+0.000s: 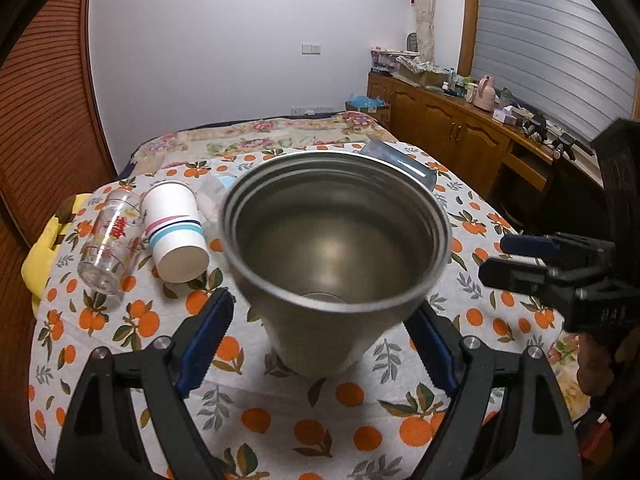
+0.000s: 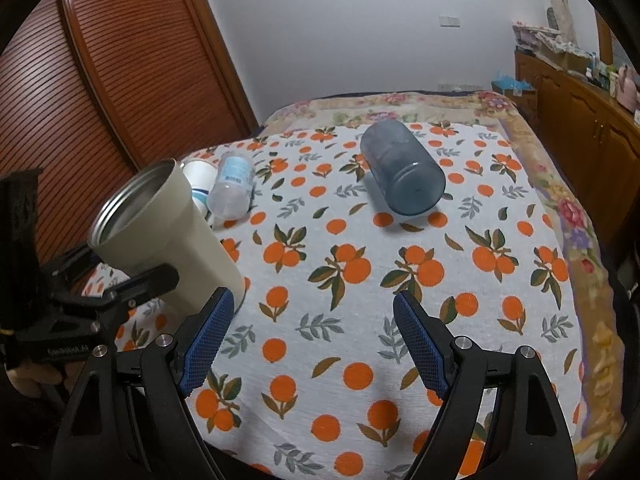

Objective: Flip cup upright
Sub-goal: 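Lower the upright tumbler onto the sheet and open the right gripper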

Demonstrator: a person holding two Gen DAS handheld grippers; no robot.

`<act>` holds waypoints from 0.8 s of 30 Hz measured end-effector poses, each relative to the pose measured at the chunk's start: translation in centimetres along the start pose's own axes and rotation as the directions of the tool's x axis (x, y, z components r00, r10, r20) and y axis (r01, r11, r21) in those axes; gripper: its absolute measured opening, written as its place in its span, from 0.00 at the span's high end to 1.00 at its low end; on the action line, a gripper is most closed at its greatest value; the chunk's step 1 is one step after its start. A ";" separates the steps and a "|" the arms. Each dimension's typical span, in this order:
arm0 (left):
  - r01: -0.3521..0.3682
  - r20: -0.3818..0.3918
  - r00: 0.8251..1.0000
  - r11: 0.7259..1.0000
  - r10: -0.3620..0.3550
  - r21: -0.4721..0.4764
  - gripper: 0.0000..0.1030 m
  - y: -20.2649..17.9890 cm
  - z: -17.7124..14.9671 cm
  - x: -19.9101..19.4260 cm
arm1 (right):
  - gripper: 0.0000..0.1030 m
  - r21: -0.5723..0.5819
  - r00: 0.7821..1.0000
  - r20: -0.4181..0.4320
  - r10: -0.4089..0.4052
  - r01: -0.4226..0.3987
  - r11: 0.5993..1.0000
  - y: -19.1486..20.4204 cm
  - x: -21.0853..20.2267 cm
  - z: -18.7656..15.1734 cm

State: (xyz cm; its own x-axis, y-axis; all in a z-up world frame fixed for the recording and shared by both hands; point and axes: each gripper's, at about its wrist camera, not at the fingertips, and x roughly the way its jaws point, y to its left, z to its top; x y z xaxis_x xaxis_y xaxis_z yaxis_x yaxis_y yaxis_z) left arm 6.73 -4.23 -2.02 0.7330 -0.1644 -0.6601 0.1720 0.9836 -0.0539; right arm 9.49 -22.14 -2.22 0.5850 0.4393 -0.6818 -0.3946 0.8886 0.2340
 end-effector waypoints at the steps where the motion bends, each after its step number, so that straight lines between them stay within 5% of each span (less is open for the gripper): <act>1: -0.004 0.003 1.000 1.000 0.004 0.003 0.16 -0.1 -0.1 -0.2 | 0.19 -0.001 1.000 0.003 0.000 0.000 1.000 0.1 -0.1 0.0; 17: -0.069 0.107 0.992 0.997 0.071 -0.020 0.13 2.0 -0.9 -5.7 | 0.17 -0.053 0.994 0.108 -0.010 0.016 0.998 4.0 -1.8 0.5; 24: -0.158 0.176 0.971 0.987 0.163 -0.041 0.10 2.9 -1.1 -7.8 | 0.13 -0.050 0.978 0.202 -0.047 0.058 0.997 5.4 -3.4 0.1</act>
State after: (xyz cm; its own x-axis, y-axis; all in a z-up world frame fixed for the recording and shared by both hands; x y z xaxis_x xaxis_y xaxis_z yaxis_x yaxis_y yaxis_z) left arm 0.77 0.03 2.13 0.8556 -0.0128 -0.5175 0.0273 0.9994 0.0205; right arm 5.42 -18.87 1.43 0.7337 0.4147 -0.5382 -0.3946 0.9049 0.1593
